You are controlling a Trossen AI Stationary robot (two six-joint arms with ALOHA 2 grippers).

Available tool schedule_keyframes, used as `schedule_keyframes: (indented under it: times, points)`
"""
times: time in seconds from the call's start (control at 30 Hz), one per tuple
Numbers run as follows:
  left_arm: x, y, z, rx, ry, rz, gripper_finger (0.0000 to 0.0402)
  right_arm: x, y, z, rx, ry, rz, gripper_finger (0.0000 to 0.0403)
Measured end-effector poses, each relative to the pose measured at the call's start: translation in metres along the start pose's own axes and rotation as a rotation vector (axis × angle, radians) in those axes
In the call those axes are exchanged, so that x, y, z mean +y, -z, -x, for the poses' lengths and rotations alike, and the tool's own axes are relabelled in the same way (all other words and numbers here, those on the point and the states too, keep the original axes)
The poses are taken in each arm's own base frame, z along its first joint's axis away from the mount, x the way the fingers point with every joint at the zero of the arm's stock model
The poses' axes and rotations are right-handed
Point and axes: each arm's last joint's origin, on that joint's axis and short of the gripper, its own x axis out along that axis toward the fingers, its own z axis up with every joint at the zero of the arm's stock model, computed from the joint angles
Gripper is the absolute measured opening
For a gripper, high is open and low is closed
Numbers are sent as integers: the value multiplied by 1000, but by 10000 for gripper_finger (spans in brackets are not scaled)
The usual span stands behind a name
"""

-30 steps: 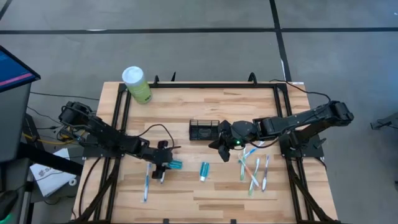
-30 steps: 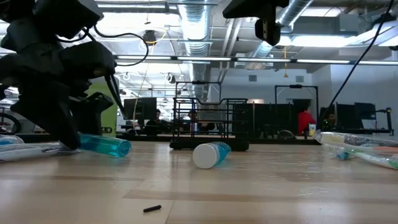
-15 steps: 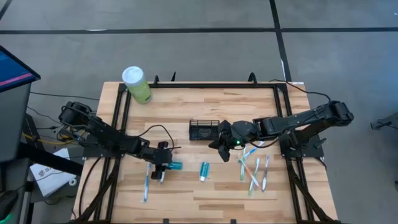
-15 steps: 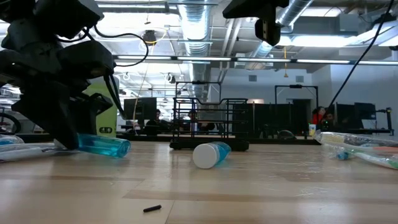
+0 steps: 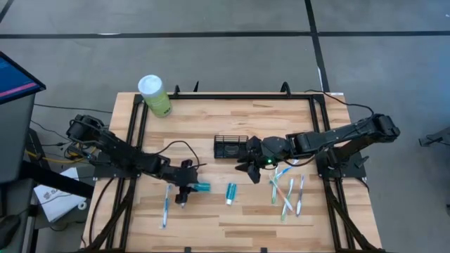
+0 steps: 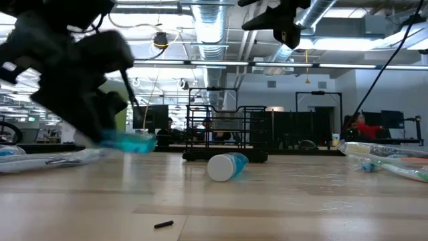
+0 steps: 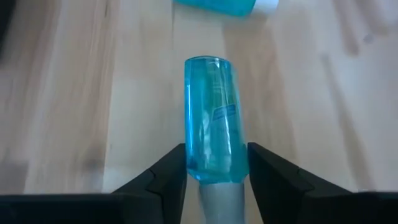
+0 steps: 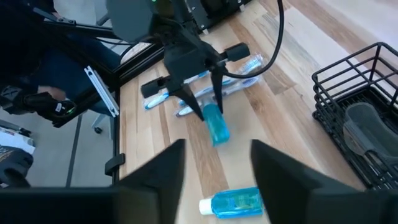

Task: Pick & Place toothbrushing station
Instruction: Put the left blue mouthwash into the black mesh organizer

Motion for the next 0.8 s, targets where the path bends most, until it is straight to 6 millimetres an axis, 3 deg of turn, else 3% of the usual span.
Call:
schedule_keyframes:
  times: [0.13, 0.23, 0.47, 0.7, 0.8]
  points:
    - [-3, -17, 2, -52, 10, 7, 149, 0, 0, 0, 0, 0, 37, 249]
    - [0, -27, 4, -78, 4, 23, 143, 0, 0, 0, 0, 1, 55, 269]
    - [9, -40, 5, -107, 11, 57, 135, 2, 8, -2, 37, 21, 96, 270]
    - [14, -42, 5, -108, 9, 71, 135, 6, 30, -30, 154, 102, 144, 270]
    - [15, -42, 5, -107, 6, 73, 135, 14, 30, -45, 180, 109, 154, 270]
